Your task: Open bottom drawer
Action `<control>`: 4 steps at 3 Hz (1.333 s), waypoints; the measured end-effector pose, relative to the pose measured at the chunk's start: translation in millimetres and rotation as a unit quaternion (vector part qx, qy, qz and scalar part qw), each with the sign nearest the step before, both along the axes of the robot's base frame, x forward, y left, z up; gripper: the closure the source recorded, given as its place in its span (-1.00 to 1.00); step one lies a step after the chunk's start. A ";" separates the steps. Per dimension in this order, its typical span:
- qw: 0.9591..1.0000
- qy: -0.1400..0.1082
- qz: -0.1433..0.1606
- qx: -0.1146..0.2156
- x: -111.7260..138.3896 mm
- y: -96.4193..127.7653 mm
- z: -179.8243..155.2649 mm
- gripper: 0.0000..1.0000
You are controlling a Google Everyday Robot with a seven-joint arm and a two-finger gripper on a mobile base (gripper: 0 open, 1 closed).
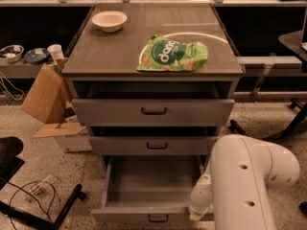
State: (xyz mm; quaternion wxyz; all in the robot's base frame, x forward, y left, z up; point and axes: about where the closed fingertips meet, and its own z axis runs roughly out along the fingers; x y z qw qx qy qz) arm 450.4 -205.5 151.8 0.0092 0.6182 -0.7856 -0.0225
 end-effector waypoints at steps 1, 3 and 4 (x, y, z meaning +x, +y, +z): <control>1.000 0.002 -0.003 0.003 -6.1 2.1 -1.2 1.00; 1.000 0.014 -0.010 0.017 -29.9 8.6 -8.2 1.00; 1.000 0.014 -0.010 0.017 -29.9 8.6 -8.1 0.49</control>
Offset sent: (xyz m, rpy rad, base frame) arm -0.6289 -0.1150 -0.0850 -0.1040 0.5280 -0.9564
